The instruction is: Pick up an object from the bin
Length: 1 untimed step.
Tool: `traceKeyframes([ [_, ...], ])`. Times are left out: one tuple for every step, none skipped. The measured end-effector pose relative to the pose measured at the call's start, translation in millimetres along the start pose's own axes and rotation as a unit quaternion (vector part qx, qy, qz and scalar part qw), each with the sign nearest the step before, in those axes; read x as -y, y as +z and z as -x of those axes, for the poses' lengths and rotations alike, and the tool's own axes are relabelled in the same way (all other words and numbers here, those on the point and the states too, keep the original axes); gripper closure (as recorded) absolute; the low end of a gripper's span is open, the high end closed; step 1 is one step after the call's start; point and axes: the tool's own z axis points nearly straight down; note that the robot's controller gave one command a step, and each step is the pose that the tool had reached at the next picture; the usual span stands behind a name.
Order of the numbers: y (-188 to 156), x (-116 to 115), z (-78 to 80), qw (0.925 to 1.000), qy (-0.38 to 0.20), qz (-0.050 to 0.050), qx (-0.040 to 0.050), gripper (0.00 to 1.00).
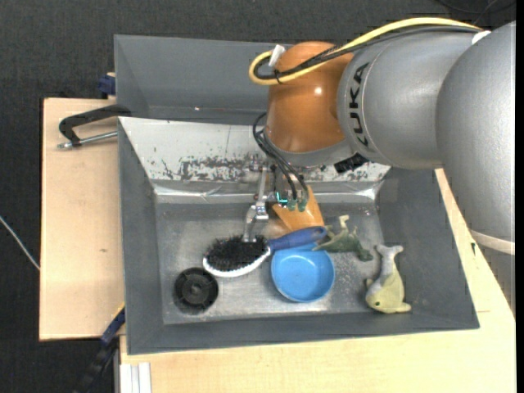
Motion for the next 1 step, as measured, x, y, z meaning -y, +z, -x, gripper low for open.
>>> traceKeyframes([
  [32.1,7.6,-22.6,0.9847,-0.174,0.001,0.0122,0.00],
])
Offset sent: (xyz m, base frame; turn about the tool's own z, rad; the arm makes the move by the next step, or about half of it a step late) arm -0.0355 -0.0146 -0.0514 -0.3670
